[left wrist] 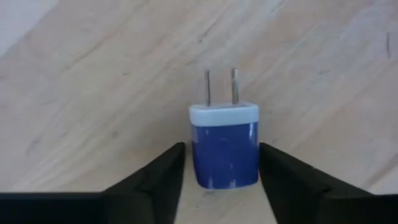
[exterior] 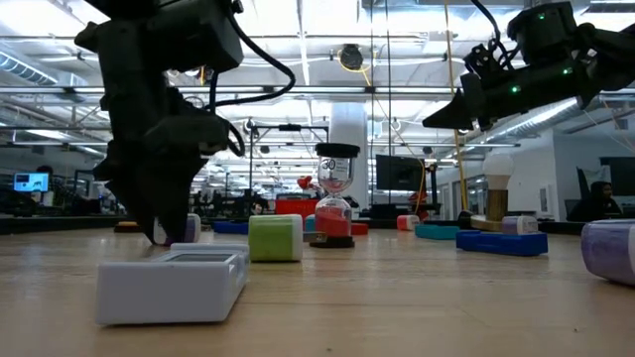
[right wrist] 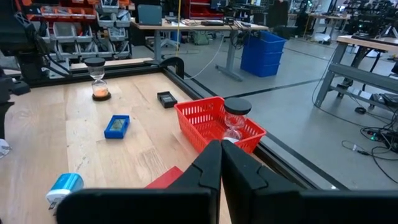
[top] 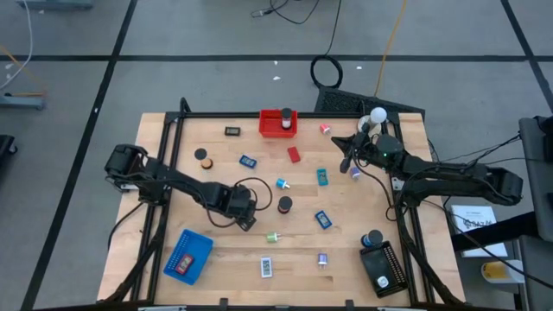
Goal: Pick & Place Office items
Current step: Put the middle dark blue charger adapter into the black bin
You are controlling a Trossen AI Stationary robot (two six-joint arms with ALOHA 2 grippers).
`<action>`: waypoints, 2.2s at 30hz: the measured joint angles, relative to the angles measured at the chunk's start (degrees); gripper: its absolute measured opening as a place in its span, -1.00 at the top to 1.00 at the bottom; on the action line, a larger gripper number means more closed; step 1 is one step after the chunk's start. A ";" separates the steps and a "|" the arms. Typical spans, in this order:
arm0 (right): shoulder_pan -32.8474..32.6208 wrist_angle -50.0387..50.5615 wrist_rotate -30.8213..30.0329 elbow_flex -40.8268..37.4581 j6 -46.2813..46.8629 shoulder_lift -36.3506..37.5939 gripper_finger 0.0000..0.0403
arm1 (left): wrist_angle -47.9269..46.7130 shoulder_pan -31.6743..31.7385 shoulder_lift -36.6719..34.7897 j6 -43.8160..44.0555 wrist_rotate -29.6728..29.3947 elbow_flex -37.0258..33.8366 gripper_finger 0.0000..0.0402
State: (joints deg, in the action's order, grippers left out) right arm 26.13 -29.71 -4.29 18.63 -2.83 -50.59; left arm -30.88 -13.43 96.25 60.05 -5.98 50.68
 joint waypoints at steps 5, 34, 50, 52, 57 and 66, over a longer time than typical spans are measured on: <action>0.00 -0.02 -0.02 0.00 -0.01 0.00 0.98 | -0.56 -0.95 0.00 -1.95 -4.10 -0.04 0.33; 0.02 0.50 7.61 3.62 13.97 -7.67 0.98 | 86.52 6.96 1.35 -47.35 -25.07 -31.04 0.33; -11.28 9.25 13.31 26.98 38.32 -36.95 0.12 | 84.68 9.62 4.47 -61.05 -27.18 -22.98 0.33; -12.03 9.61 13.80 30.09 39.32 -39.86 0.00 | 84.62 9.34 5.44 -61.00 -27.32 -22.75 0.33; -13.30 9.90 15.08 36.35 41.06 -46.30 -0.24 | 84.89 8.22 7.24 -60.40 -29.88 -22.73 0.33; -15.07 13.33 16.79 46.86 40.32 -56.31 -0.33 | 85.95 7.63 7.28 -60.61 -30.90 -22.71 0.33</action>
State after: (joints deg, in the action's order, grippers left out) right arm 11.06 -16.38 12.49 65.49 37.49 -106.90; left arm 55.06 -5.80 103.53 -0.56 -36.88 27.97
